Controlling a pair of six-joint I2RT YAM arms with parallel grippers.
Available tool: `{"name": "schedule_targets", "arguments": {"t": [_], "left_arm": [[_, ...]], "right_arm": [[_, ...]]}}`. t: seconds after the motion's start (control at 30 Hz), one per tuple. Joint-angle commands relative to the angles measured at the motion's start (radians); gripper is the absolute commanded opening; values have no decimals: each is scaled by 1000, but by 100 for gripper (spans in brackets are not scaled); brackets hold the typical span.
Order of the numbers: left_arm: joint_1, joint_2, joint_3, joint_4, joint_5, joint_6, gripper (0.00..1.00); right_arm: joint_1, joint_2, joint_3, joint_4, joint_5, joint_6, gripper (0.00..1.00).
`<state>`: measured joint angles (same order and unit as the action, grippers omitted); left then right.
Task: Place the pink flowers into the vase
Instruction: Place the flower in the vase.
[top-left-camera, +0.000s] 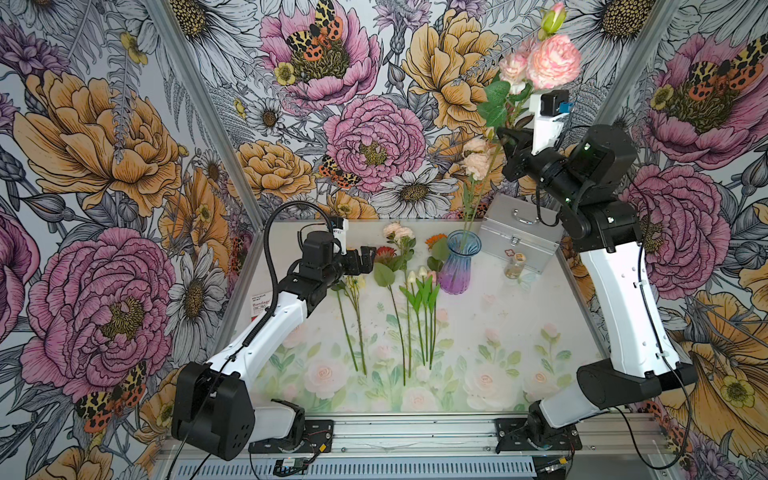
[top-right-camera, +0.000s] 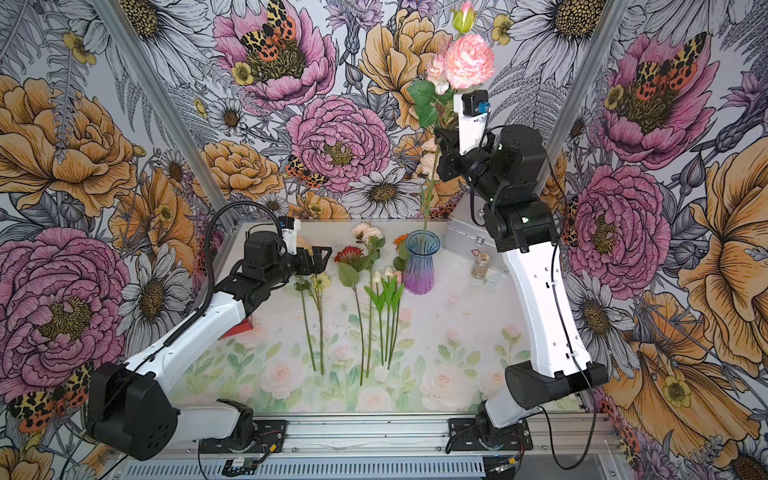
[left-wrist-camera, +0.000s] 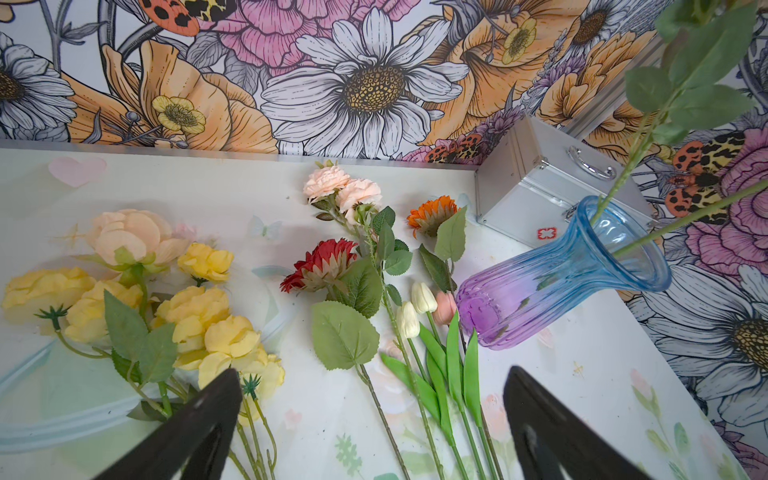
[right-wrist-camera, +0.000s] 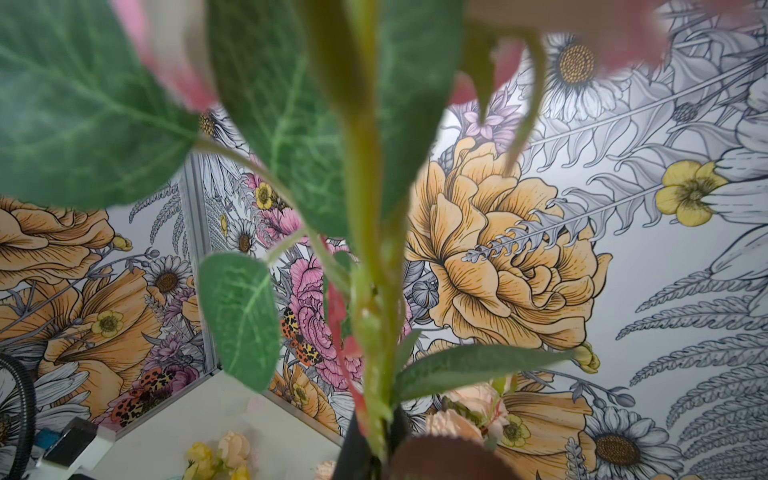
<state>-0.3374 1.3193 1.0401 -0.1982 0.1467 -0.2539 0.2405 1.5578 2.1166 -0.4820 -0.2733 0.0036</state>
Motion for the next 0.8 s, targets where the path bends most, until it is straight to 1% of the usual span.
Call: {"name": "schedule_targets", "arguments": {"t": [0.0, 0.1, 0.4, 0.77], "left_arm": [[-12, 8, 29, -10, 14, 22, 99], [-15, 9, 29, -15, 11, 23, 99], [-26, 23, 35, -17, -3, 22, 99], [-33, 50, 48, -28, -6, 24, 99]], "right_arm": [[-4, -9, -49, -5, -56, 26, 0], [1, 2, -103, -2, -82, 31, 0], [12, 39, -241, 35, -71, -13, 0], [13, 101, -268, 40, -63, -15, 0]]}}
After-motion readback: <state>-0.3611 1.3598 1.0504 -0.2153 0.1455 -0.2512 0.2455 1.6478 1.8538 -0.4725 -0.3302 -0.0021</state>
